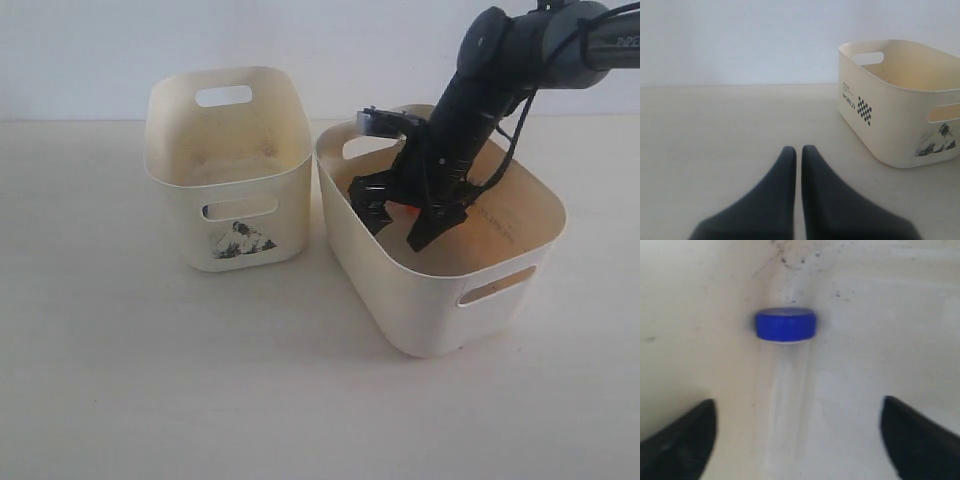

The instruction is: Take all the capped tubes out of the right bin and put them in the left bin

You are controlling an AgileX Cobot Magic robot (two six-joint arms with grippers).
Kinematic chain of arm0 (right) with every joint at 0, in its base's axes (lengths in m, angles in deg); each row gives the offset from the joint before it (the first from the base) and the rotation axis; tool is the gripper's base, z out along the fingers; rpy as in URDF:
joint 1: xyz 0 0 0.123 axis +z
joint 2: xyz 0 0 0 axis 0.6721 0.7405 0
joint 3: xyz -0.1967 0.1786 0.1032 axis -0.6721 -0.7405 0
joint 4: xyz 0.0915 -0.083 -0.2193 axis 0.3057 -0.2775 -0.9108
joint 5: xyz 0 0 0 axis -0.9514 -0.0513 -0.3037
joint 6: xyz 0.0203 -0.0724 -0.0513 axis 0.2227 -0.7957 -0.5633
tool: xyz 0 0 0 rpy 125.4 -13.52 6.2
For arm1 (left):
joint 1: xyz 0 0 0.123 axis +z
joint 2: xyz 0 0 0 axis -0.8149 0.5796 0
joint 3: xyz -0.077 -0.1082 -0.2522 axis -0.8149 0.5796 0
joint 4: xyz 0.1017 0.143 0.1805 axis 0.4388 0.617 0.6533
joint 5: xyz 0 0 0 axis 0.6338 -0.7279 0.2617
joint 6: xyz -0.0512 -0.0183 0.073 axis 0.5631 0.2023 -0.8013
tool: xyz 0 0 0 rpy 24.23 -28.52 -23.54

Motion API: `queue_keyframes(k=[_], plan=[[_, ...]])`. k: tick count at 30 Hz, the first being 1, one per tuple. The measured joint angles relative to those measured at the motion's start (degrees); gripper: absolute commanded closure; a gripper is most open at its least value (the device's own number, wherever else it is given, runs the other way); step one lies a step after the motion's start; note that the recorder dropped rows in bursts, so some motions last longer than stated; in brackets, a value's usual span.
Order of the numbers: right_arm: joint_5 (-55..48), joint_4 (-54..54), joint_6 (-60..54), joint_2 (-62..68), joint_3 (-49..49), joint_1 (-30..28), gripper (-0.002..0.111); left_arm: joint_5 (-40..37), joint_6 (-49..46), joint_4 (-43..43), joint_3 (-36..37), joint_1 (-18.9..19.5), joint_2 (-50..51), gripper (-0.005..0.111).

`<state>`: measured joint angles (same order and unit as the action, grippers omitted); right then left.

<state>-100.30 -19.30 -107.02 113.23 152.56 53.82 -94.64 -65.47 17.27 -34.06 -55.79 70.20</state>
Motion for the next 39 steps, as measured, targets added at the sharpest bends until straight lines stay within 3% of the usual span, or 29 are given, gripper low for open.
queue_keyframes(k=[17,30,34,37,39], plan=[[-5.53,1.06,-0.04,0.0,0.0,-0.09,0.011,0.0,0.0,0.0,0.0,0.0,0.0,0.102],[2.95,-8.37,3.48,0.0,0.0,4.71,0.014,0.0,0.0,0.0,0.0,0.0,0.0,0.102],[3.71,-15.53,9.52,0.0,0.0,6.06,0.04,0.0,0.0,0.0,0.0,0.0,0.0,0.102],[3.71,-18.44,13.72,0.0,0.0,6.3,0.077,0.0,0.0,0.0,0.0,0.0,0.0,0.102],[3.71,-19.75,15.44,0.0,0.0,6.32,0.109,0.0,0.0,0.0,0.0,0.0,0.0,0.102]])
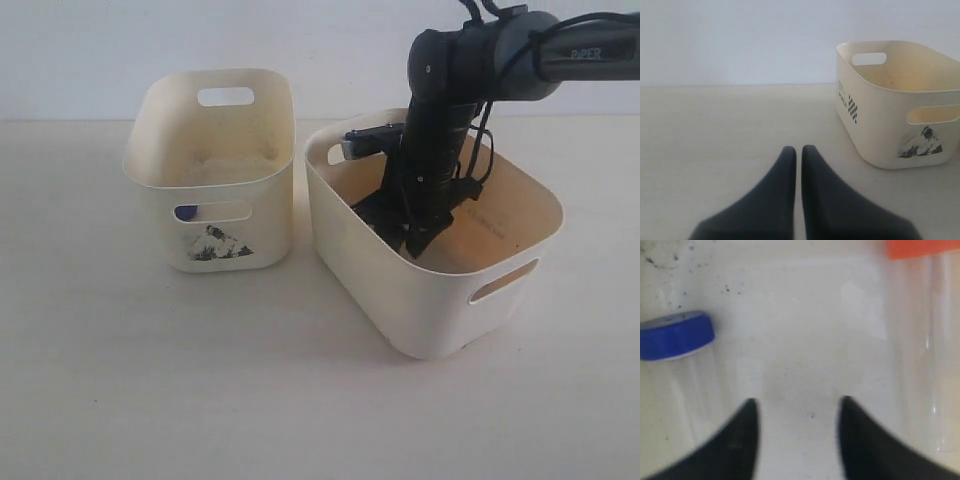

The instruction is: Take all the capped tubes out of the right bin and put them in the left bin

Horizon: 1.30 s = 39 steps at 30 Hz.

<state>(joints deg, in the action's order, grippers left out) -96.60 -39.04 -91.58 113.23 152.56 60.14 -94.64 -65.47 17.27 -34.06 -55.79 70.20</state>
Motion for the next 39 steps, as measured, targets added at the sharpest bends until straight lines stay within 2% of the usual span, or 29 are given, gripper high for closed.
queue_keyframes(k=[10,15,21,24,28,37,39], plan=[[-0.68,-0.78,0.9,-2.43,0.39,0.0,0.107,0.0,0.0,0.0,0.0,0.0,0.0,0.102],[-0.85,-0.99,0.92,-13.09,1.99,0.0,0.107,0.0,0.0,0.0,0.0,0.0,0.0,0.102],[-8.47,-0.84,-3.68,-17.0,2.12,0.0,0.107,0.0,0.0,0.0,0.0,0.0,0.0,0.102],[-9.69,4.38,-9.51,-16.77,2.12,-0.81,0.109,0.0,0.0,0.0,0.0,0.0,0.0,0.102],[-9.99,17.83,-17.76,-13.33,2.12,-6.47,0.109,0.0,0.0,0.0,0.0,0.0,0.0,0.102],[-9.99,22.74,-20.69,-4.63,1.64,-8.01,0.109,0.0,0.0,0.0,0.0,0.0,0.0,0.102],[-9.99,23.47,-20.83,-4.41,1.64,-8.01,0.105,0.0,0.0,0.0,0.0,0.0,0.0,0.102]])
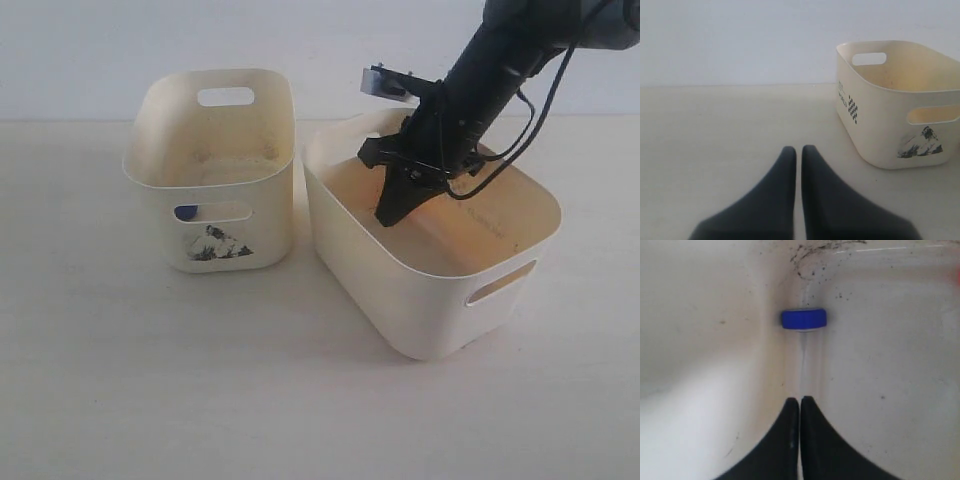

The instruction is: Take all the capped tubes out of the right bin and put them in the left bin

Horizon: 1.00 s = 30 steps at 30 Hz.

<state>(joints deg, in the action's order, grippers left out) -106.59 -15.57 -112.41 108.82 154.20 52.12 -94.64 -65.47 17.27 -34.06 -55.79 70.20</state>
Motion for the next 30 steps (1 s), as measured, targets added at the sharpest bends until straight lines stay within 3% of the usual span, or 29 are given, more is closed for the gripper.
queue_keyframes(k=[2,4,6,8,10,20,30], plan=[[0.0,0.45,-0.12,0.24,0.0,0.0,0.094,0.0,0.0,0.0,0.0,0.0,0.0,0.102],[0.0,0.44,-0.12,0.6,0.0,0.0,0.075,0.0,0.0,0.0,0.0,0.0,0.0,0.102],[0.0,0.44,-0.12,1.07,0.0,0.0,0.048,0.0,0.0,0.0,0.0,0.0,0.0,0.102],[0.0,0.44,-0.12,1.49,0.0,0.0,0.028,0.0,0.0,0.0,0.0,0.0,0.0,0.102],[0.0,0.44,-0.12,1.97,0.0,0.0,0.018,0.0,0.0,0.0,0.0,0.0,0.0,0.102],[0.0,0.56,2.54,4.22,0.0,0.36,0.016,0.0,0.0,0.0,0.0,0.0,0.0,0.102],[0.22,-1.24,0.24,5.35,0.0,4.5,0.016,0.0,0.0,0.0,0.0,0.0,0.0,0.102]])
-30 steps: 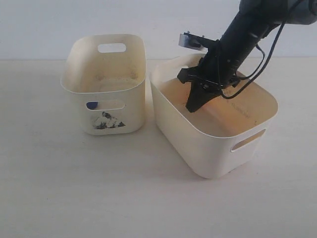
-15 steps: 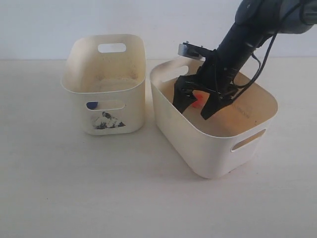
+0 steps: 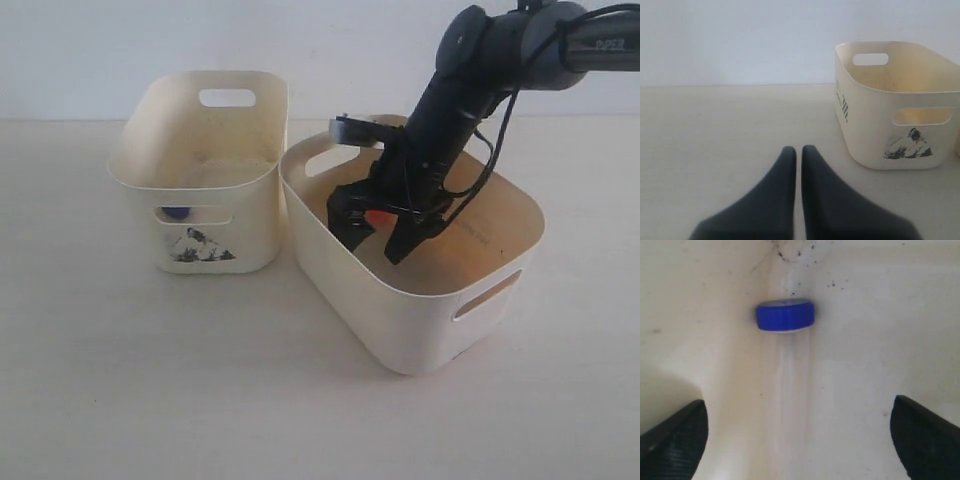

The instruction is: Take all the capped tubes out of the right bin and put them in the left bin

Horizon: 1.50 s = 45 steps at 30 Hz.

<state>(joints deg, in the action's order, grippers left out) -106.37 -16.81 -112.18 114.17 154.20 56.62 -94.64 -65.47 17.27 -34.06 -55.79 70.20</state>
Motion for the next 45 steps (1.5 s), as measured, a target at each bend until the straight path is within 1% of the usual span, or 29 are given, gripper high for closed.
queue_keyframes(k=[7,9,10,11,15,16,17,22,29,34,41,45], plan=[[0.0,-6.32,4.54,2.04,0.24,2.3,0.017,0.0,0.0,0.0,0.0,0.0,0.0,0.102],[0.0,-7.33,6.77,2.45,0.48,2.65,0.022,0.0,0.0,0.0,0.0,0.0,0.0,0.102],[0.12,-7.7,7.77,2.58,0.61,2.65,0.03,0.0,0.0,0.0,0.0,0.0,0.0,0.102],[0.39,-8.07,9.08,2.73,0.7,2.65,0.04,0.0,0.0,0.0,0.0,0.0,0.0,0.102],[0.34,-7.43,12.79,3.18,0.93,2.65,0.09,0.0,0.0,0.0,0.0,0.0,0.0,0.102],[0.55,-7.67,13.05,3.18,0.93,2.77,0.104,0.0,0.0,0.0,0.0,0.0,0.0,0.102],[1.11,-8.32,13.37,3.54,0.93,2.77,0.108,0.0,0.0,0.0,0.0,0.0,0.0,0.102],[1.72,-8.65,14.53,4.03,0.68,2.77,0.109,0.0,0.0,0.0,0.0,0.0,0.0,0.102],[8.1,-7.81,24.0,4.03,0.58,2.87,0.109,0.0,0.0,0.0,0.0,0.0,0.0,0.102],[9.38,-7.21,26.46,4.03,1.03,2.59,0.109,0.0,0.0,0.0,0.0,0.0,0.0,0.102],[9.86,-9.22,27.3,3.24,4.43,-1.55,0.109,0.0,0.0,0.0,0.0,0.0,0.0,0.102],[9.97,-10.31,27.3,-0.21,5.12,-2.37,0.109,0.0,0.0,0.0,0.0,0.0,0.0,0.102]])
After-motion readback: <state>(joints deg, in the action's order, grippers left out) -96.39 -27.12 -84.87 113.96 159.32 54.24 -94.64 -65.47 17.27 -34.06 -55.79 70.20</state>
